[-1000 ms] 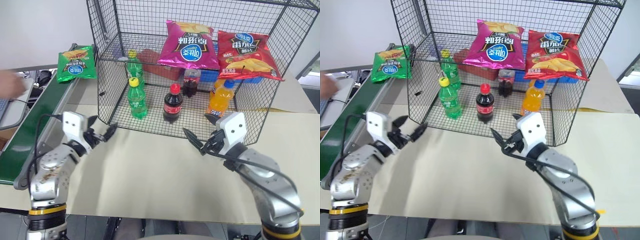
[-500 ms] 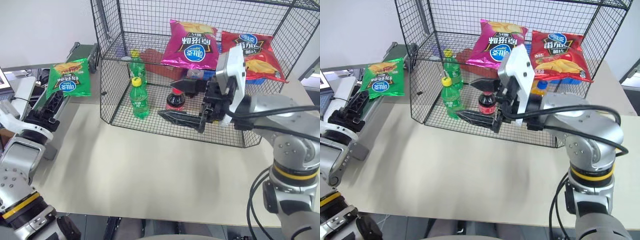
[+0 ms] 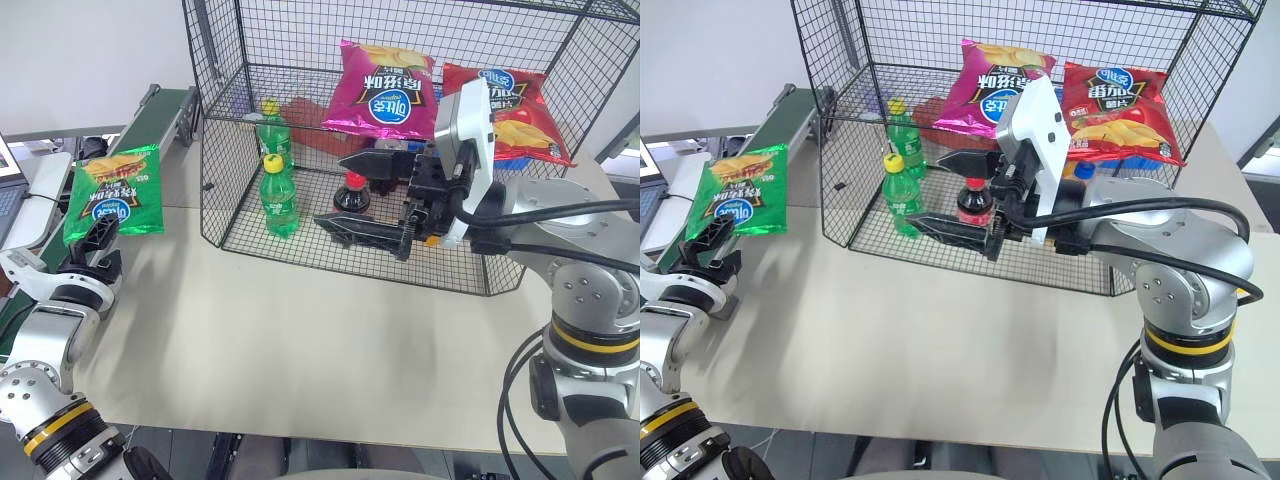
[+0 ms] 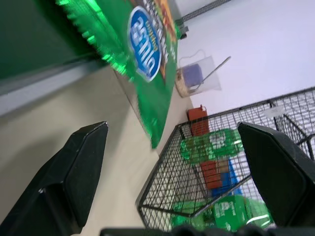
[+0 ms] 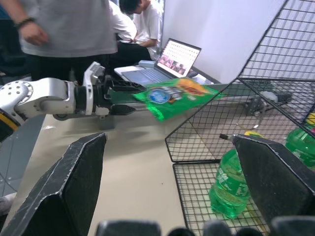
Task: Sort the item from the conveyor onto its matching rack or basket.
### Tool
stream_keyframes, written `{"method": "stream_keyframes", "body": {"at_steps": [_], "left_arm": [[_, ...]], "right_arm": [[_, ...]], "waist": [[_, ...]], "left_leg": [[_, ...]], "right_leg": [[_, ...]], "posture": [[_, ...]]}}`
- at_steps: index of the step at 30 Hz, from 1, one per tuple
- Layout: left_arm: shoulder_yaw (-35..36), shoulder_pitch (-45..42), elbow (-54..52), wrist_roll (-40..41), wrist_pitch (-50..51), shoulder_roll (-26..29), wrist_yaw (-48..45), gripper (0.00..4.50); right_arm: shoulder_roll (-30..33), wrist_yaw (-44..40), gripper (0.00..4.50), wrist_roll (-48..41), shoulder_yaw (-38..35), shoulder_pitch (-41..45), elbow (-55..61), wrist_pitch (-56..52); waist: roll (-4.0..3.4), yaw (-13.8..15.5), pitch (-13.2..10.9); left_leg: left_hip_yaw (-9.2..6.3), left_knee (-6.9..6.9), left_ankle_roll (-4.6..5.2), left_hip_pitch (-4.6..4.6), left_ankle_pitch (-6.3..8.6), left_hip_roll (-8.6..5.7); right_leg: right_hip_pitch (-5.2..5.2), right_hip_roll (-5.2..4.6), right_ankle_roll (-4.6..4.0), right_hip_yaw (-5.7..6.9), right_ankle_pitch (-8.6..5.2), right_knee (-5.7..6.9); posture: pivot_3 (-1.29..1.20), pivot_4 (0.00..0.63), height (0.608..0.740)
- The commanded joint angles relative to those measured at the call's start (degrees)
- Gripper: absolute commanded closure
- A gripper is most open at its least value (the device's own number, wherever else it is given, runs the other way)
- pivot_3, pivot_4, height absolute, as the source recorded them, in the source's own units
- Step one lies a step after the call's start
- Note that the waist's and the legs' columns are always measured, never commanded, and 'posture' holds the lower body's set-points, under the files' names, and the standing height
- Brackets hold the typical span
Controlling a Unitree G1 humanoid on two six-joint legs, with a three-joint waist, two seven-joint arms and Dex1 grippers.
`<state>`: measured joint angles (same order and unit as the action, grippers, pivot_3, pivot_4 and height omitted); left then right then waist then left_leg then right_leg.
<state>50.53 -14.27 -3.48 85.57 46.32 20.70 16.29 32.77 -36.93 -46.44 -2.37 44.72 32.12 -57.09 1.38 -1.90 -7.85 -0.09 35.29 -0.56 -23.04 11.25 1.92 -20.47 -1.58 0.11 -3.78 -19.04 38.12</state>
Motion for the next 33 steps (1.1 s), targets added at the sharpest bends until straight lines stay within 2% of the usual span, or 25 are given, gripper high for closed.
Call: {"method": "stream_keyframes", "body": {"at_steps": [1, 9, 12, 20, 27, 33], "left_arm": [[-0.6, -0.3, 0.4, 1.5, -1.9, 1.5, -0.3, 0.02], [-1.7, -1.1, 1.0, 1.1, -5.3, 2.7, -1.1, 0.02], [-2.0, -0.9, -1.1, 2.5, -6.2, 2.6, -2.0, 0.79], [-2.9, -0.9, -4.0, 5.9, -7.8, 3.8, -4.0, 4.47], [-3.0, -1.6, -3.6, 6.1, -8.7, 6.7, -5.8, 4.47], [-4.6, -3.3, -6.2, 15.1, -2.3, 16.1, -12.5, 4.47]], "right_arm": [[0.5, 1.2, 0.00, -1.6, -0.9, 2.1, 1.4, -0.4], [0.4, 2.7, 0.00, -2.3, -0.7, 2.1, 1.0, 0.1], [0.5, 2.6, 0.00, -1.8, -0.5, 2.0, 0.7, 0.7], [0.2, 2.7, 0.00, -1.5, 0.0, 1.2, 1.0, 1.3], [0.4, 2.4, 0.00, -0.9, 0.3, 1.4, 0.5, 2.5], [1.4, 2.2, 0.00, -1.9, -1.2, 1.8, 0.7, 2.1]], "waist": [[0.00, 0.0, 0.0], [0.00, 0.3, 0.0], [0.00, 0.4, 0.0], [0.00, 0.5, 0.0], [0.01, 0.5, 0.0], [0.00, 0.7, 0.0]], "left_leg": [[0.00, 0.00, 0.00, 0.00, 0.00, 0.00], [0.02, 0.00, 0.00, -0.01, 0.00, 0.00], [0.03, -0.01, 0.00, -0.01, 0.00, -0.01], [0.05, -0.02, -0.01, -0.02, 0.00, 0.00], [0.05, -0.03, -0.01, -0.02, 0.00, 0.00], [0.05, -0.06, -0.01, -0.03, 0.00, 0.00]], "right_leg": [[0.00, 0.01, 0.00, 0.00, 0.00, 0.00], [0.00, 0.01, 0.00, 0.00, 0.00, -0.03], [0.00, 0.00, 0.00, -0.01, 0.00, -0.05], [0.00, 0.01, 0.00, -0.02, 0.00, -0.07], [0.00, 0.03, 0.00, -0.02, 0.00, -0.10], [-0.02, 0.01, 0.01, -0.01, 0.00, -0.13]], "posture": [[0.00, 0.150, 0.740], [0.00, 0.150, 0.740], [0.00, 0.150, 0.740], [0.00, 0.150, 0.740], [0.00, 0.150, 0.740], [0.00, 0.150, 0.740]]}}
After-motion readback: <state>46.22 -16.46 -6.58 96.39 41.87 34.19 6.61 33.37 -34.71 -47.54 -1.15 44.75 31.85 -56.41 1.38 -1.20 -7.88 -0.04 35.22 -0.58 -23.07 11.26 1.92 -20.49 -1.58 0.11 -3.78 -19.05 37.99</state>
